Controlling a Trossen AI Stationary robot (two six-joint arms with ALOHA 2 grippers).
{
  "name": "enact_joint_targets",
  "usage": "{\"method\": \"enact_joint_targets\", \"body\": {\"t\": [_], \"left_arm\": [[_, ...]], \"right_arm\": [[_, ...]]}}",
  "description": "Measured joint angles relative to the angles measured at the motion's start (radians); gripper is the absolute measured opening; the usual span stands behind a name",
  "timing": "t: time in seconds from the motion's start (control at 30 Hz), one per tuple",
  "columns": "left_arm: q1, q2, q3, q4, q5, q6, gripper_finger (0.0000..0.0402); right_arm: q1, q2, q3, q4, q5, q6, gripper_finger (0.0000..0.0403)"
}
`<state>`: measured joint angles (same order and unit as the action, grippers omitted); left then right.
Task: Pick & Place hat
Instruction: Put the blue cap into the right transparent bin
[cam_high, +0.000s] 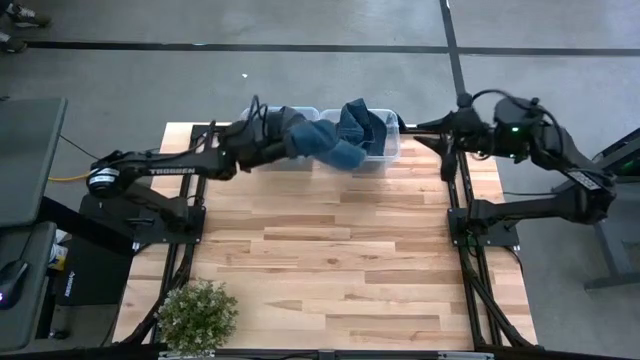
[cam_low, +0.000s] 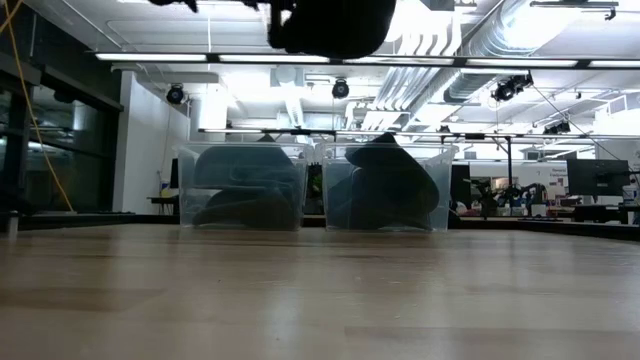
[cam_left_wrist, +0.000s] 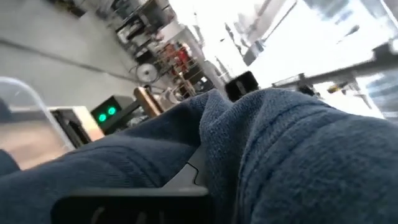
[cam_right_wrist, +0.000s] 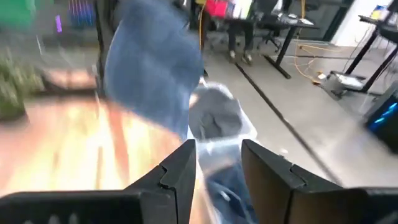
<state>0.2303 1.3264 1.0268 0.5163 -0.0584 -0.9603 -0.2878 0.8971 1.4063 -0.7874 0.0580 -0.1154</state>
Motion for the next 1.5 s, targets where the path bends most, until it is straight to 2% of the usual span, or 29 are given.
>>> {"method": "enact_joint_targets", "body": {"t": [0.1,0.27,0.53,0.77,1.0,1.1,1.33,1.5], "left_arm": [[0.047,0.045,0.065,-0.059,0.043,-0.075,0.0],[0.132,0.141,0.194,-0.062,0.121,-0.192,0.0],[0.233,0.36,0.407,-0.113,0.265,-0.356,0.0],[0.268,0.511,0.567,-0.104,0.319,-0.403,0.0],[0.288,0.56,0.649,-0.101,0.382,-0.406,0.0],[0.287,0.562,0.656,-0.101,0.385,-0.405,0.0],[0.286,0.562,0.658,-0.1,0.389,-0.398,0.0],[0.284,0.562,0.658,-0.098,0.407,-0.396,0.0]], "right_arm": [[0.0,0.019,-0.001,-0.032,0.025,-0.13,0.0124],[0.0,0.054,-0.001,-0.034,0.059,-0.36,0.0124],[0.0,0.124,-0.001,0.038,0.219,-0.606,0.0124],[0.001,0.172,-0.001,0.053,0.227,-0.615,0.0124],[0.001,0.187,-0.001,0.07,0.259,-0.577,0.0128],[0.001,0.195,-0.001,0.077,0.269,-0.582,0.0151],[0.001,0.225,-0.001,0.133,0.276,-0.603,0.0235],[-0.004,0.29,-0.001,0.186,0.329,-0.65,0.0249]]}}
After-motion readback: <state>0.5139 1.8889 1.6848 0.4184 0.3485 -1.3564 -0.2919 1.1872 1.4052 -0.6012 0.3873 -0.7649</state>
